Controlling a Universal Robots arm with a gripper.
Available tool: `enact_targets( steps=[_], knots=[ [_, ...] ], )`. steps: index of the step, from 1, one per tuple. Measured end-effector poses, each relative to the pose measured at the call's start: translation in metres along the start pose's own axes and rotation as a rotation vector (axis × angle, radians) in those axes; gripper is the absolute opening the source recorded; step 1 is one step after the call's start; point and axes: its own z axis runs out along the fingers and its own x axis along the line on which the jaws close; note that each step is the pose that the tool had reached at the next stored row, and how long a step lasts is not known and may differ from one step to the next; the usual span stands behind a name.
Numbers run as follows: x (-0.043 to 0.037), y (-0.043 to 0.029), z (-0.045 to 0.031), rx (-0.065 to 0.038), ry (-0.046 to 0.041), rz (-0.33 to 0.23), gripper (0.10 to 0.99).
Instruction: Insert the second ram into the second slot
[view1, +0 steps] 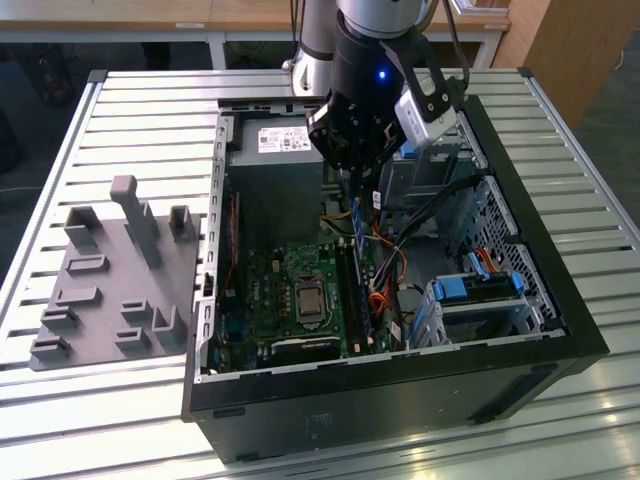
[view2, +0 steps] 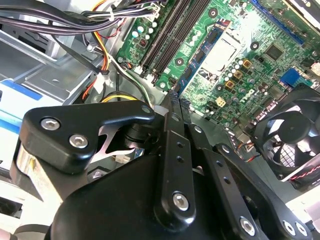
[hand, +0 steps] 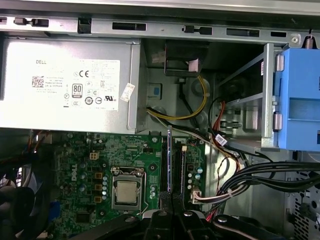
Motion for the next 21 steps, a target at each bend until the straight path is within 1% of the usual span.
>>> enact_targets(
  steps=[21],
  knots=[
    [0.0,-0.0004,0.0047,0.0,-0.0001,0.0,0.114]
  ],
)
